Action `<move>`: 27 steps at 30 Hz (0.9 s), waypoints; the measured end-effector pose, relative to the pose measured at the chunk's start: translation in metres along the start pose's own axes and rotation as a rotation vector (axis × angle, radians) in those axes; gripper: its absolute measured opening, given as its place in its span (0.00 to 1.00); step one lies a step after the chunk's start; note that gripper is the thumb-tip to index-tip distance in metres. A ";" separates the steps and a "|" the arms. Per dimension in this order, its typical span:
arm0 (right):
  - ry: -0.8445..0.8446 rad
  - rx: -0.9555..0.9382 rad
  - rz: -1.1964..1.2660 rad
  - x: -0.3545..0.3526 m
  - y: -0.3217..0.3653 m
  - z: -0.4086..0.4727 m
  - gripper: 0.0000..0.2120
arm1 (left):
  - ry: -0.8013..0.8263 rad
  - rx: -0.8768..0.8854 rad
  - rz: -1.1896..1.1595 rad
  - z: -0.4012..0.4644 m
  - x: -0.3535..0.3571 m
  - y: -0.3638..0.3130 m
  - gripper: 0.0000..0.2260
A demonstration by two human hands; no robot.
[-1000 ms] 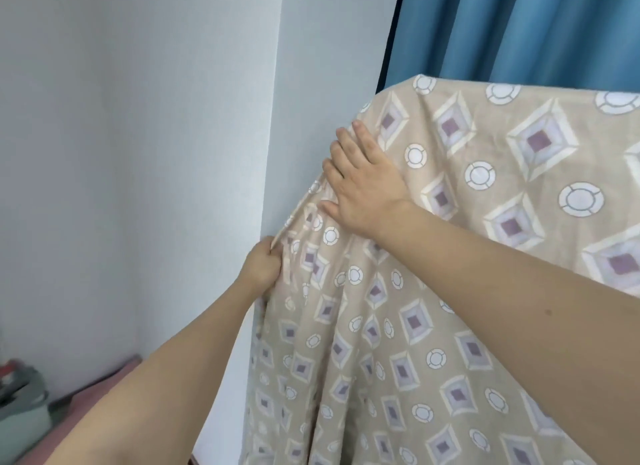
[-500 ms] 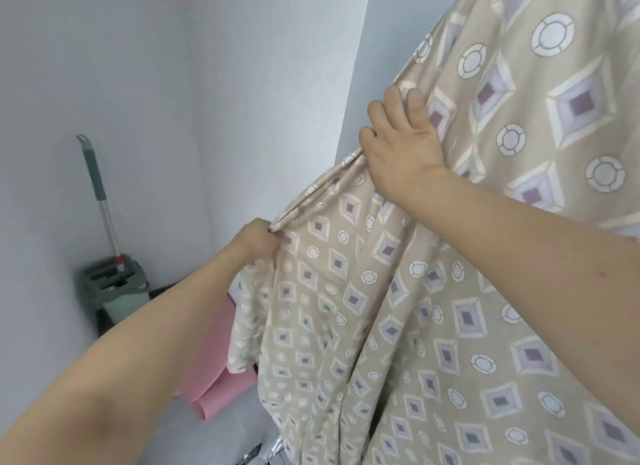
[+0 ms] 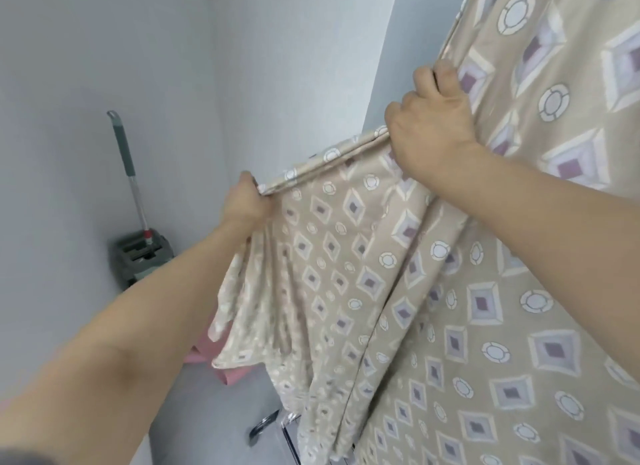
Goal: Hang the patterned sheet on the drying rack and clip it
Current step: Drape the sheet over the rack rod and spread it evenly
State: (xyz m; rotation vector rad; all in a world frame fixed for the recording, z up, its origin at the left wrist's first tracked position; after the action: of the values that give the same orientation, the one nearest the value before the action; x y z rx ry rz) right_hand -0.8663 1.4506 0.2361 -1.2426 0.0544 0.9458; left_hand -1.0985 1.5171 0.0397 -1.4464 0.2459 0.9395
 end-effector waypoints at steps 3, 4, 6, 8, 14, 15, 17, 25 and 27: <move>0.022 0.036 0.035 0.002 -0.003 0.006 0.10 | 0.127 -0.082 0.137 0.019 -0.006 0.026 0.11; 0.022 0.037 0.035 0.002 -0.002 0.007 0.11 | 0.242 -0.149 0.257 0.013 0.000 0.037 0.11; 0.015 0.044 0.028 0.002 0.002 0.008 0.12 | 0.251 -0.259 0.269 0.005 0.002 0.056 0.11; -0.026 0.042 0.038 0.001 0.002 0.009 0.12 | -0.006 -0.276 -0.001 0.010 -0.012 0.060 0.10; -0.112 0.012 0.021 0.003 -0.002 0.003 0.11 | 0.197 -0.100 0.219 0.016 -0.019 0.046 0.10; -0.134 -0.003 -0.007 0.003 -0.001 0.001 0.11 | 0.437 -0.091 0.506 0.003 -0.010 0.051 0.10; -0.190 -0.053 -0.022 0.001 0.001 -0.005 0.13 | 0.722 -0.049 0.939 -0.027 -0.003 0.054 0.11; -0.353 -0.169 0.033 -0.016 -0.012 -0.029 0.21 | 1.267 -0.225 0.621 -0.113 0.072 0.019 0.26; -0.372 -0.156 0.062 -0.022 -0.022 -0.038 0.21 | 1.155 -0.122 0.336 -0.111 0.081 -0.008 0.15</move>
State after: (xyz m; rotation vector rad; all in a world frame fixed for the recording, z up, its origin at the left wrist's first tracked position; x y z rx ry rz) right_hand -0.8496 1.4073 0.2500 -1.1934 -0.2799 1.2409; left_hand -0.9990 1.4498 -0.0264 -1.9666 1.3223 0.2629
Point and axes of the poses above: each hand's wrist, its own z-axis towards the middle knuckle, its own x-axis out of the palm, y = z × x, the point moved 6 cm from there along z, towards the middle knuckle, and after that the axes turned 2 degrees about -x, right-handed, at the moved point
